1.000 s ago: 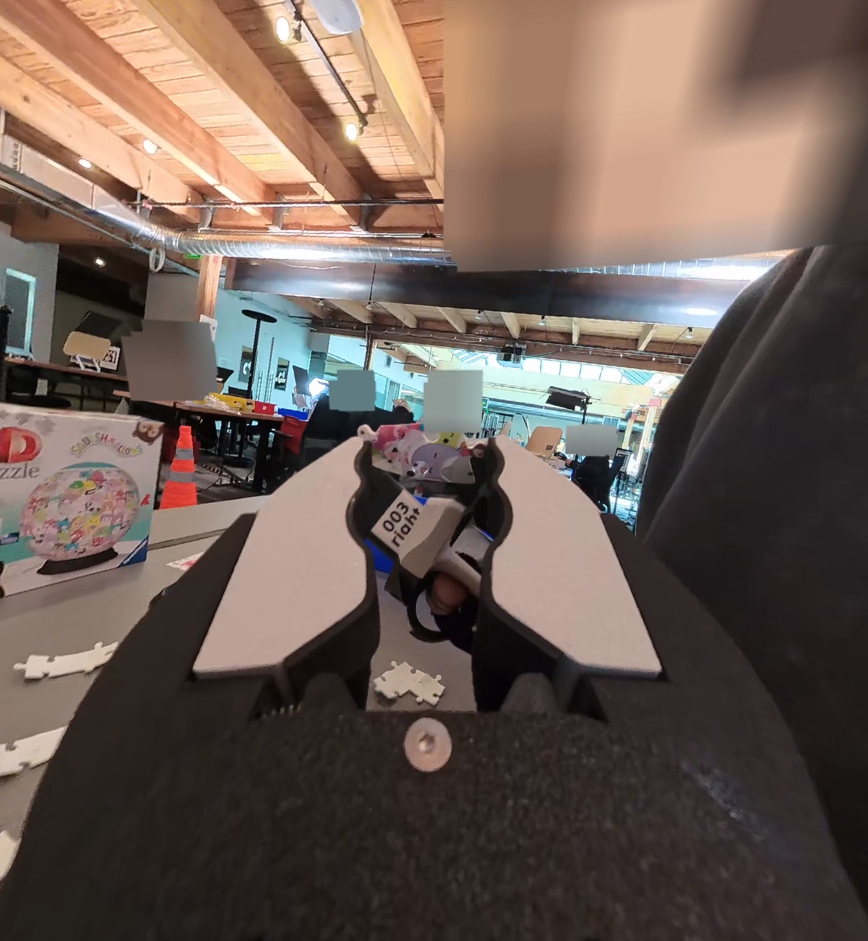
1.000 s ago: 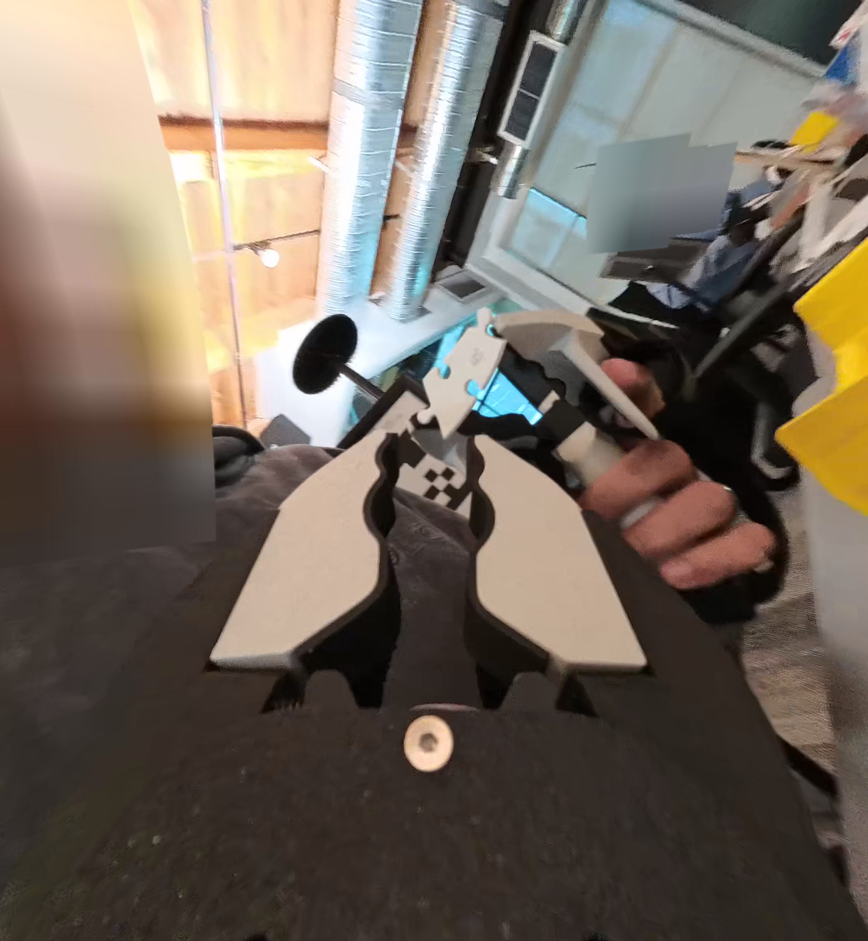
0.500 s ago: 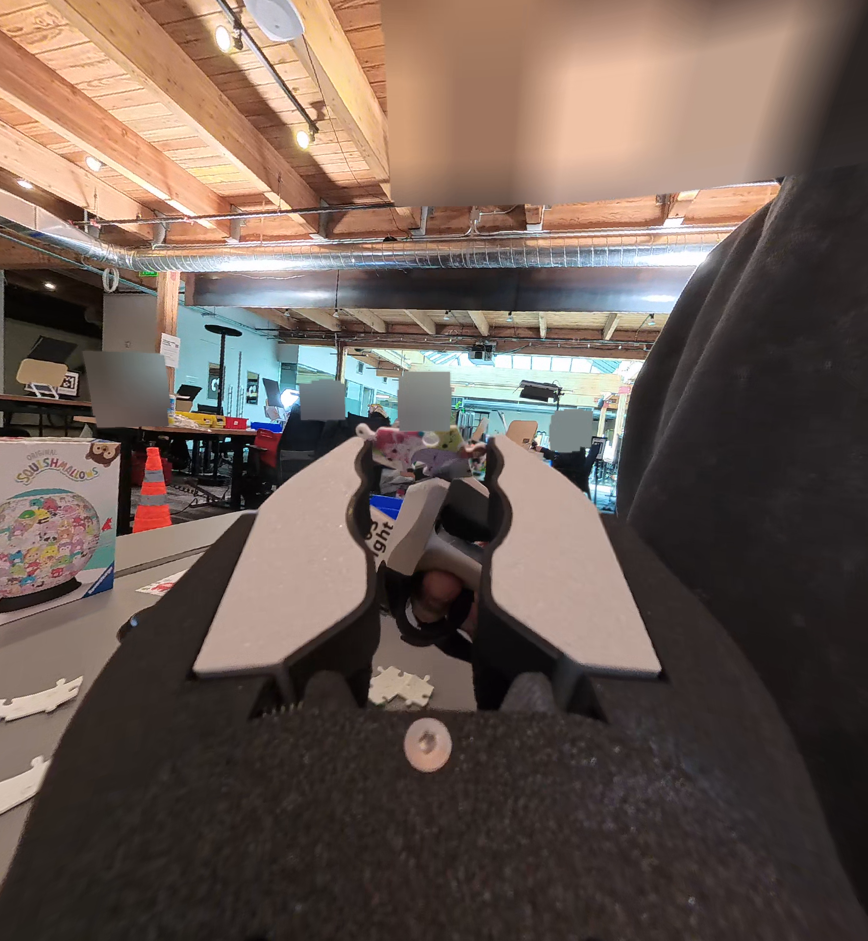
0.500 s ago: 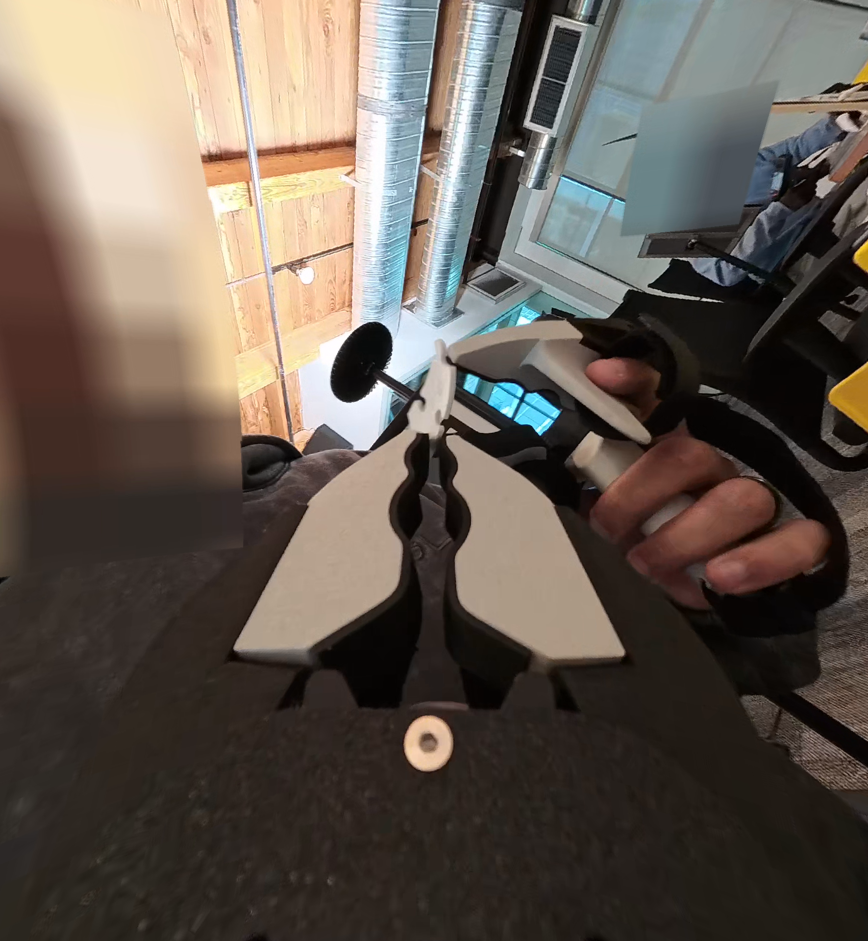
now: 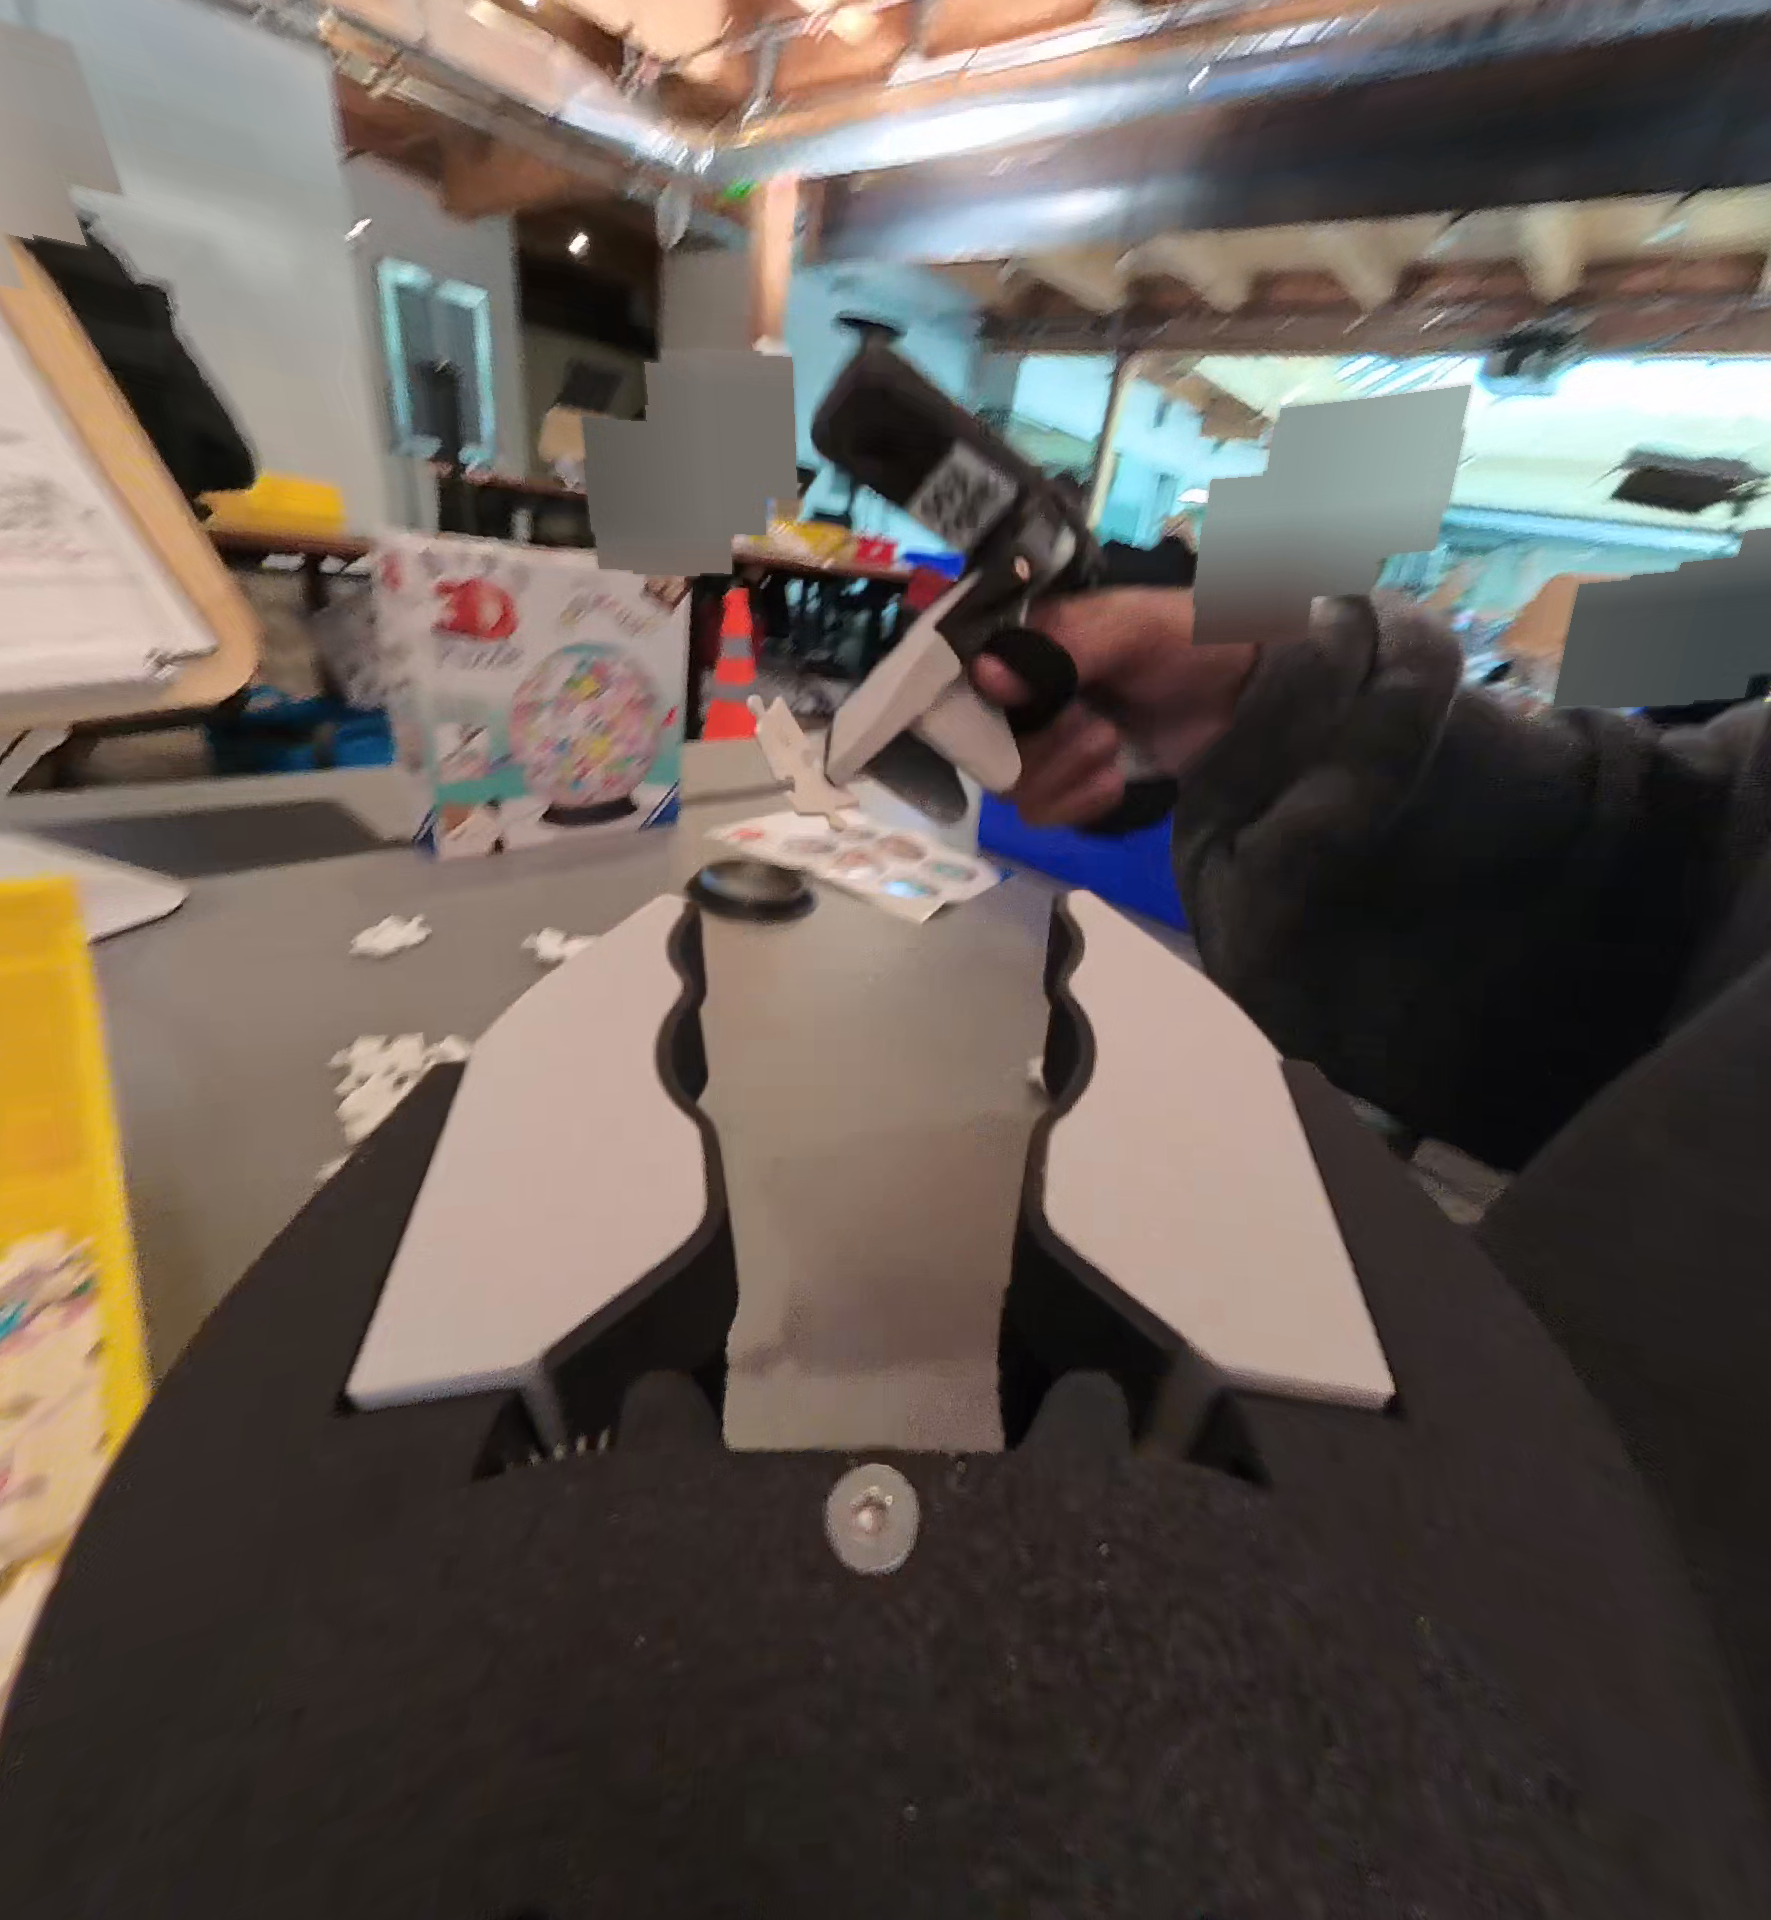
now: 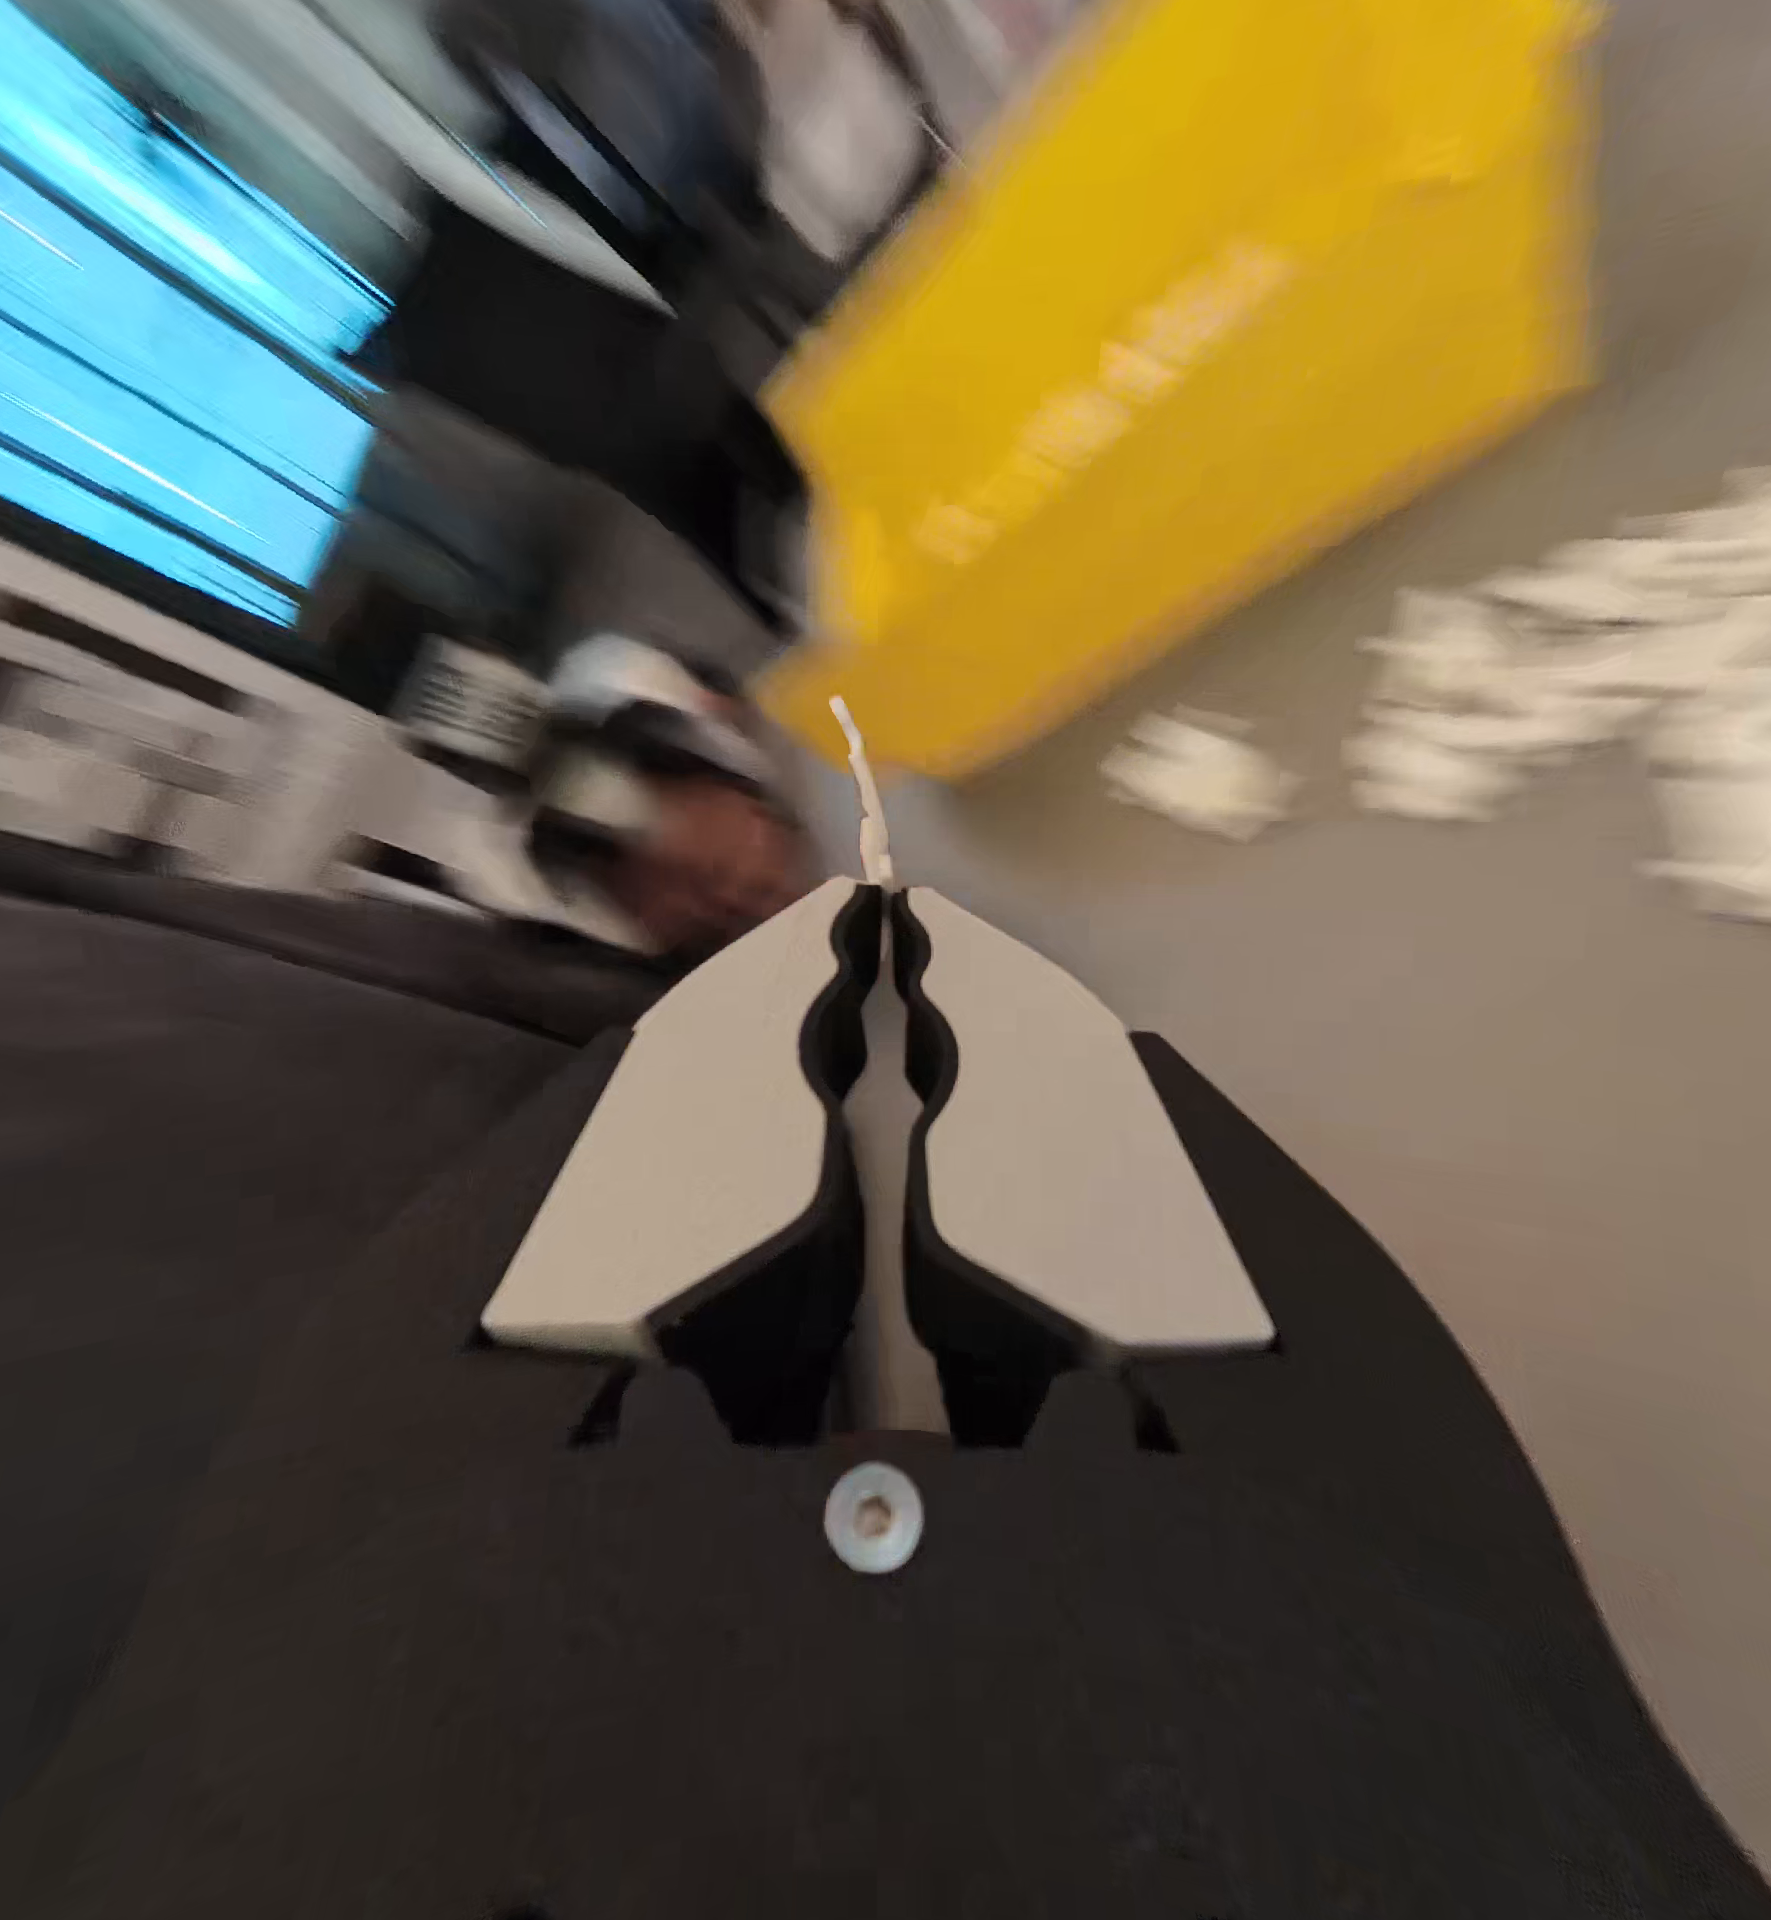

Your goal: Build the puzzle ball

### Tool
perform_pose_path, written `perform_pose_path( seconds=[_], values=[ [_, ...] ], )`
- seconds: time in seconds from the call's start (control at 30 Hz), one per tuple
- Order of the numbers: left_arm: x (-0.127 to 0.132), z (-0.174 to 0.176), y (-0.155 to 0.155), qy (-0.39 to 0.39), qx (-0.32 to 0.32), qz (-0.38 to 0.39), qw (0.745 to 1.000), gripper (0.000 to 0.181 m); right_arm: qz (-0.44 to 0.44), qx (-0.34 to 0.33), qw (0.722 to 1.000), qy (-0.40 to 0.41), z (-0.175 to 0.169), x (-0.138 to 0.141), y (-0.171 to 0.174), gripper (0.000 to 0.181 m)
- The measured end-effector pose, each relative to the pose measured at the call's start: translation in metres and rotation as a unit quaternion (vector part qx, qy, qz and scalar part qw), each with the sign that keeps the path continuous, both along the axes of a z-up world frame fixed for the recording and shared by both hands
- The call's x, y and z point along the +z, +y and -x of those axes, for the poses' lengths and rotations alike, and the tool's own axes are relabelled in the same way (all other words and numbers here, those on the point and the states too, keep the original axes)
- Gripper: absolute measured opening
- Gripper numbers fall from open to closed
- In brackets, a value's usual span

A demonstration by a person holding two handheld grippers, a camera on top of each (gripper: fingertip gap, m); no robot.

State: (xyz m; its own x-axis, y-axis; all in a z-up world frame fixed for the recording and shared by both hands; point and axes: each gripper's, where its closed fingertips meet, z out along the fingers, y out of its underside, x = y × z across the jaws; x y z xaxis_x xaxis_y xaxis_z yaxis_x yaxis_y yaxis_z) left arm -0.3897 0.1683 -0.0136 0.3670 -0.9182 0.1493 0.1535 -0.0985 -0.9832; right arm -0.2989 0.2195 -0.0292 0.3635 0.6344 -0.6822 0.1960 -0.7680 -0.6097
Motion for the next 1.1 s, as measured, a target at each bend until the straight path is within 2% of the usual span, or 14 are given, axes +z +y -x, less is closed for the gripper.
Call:
perform_pose_path(
  seconds=[0.07, 0.13, 0.23, 0.33, 0.5, 0.63, 0.8, 1.0, 1.1],
  values=[
    [-0.011, 0.006, 0.003, 0.022, 0.026, 0.019, 0.999, 0.067, -0.021, 0.036, 0.989, -0.140, -0.012, -0.025, 0.025, 0.002],
    [-0.017, 0.010, 0.004, 0.025, 0.035, 0.045, 0.998, 0.074, -0.018, 0.101, 0.967, -0.233, -0.014, -0.055, 0.039, 0.002],
    [-0.018, 0.014, 0.002, 0.021, 0.031, 0.073, 0.997, 0.071, 0.045, 0.135, 0.940, -0.311, -0.013, -0.105, 0.061, 0.002],
    [-0.015, 0.021, 0.003, 0.025, 0.045, 0.066, 0.996, 0.067, 0.074, 0.127, 0.925, -0.351, -0.012, -0.133, 0.085, 0.002],
    [-0.013, 0.029, 0.006, 0.028, 0.060, 0.054, 0.996, 0.064, 0.074, 0.125, 0.923, -0.357, 0.002, -0.141, 0.103, 0.002],
    [-0.014, 0.026, 0.005, 0.023, 0.046, 0.062, 0.997, 0.064, 0.062, 0.121, 0.920, -0.367, 0.016, -0.140, 0.124, 0.002],
    [-0.015, 0.023, 0.001, 0.042, 0.048, 0.050, 0.997, 0.064, 0.077, 0.134, 0.919, -0.363, 0.041, -0.144, 0.131, 0.002],
    [-0.015, 0.025, 0.002, 0.044, 0.049, 0.050, 0.997, 0.064, 0.101, 0.162, 0.921, -0.340, 0.066, -0.143, 0.122, 0.002],
    [-0.014, 0.026, 0.002, 0.037, 0.047, 0.053, 0.997, 0.064, 0.114, 0.191, 0.913, -0.343, 0.072, -0.145, 0.111, 0.002]
  ],
)
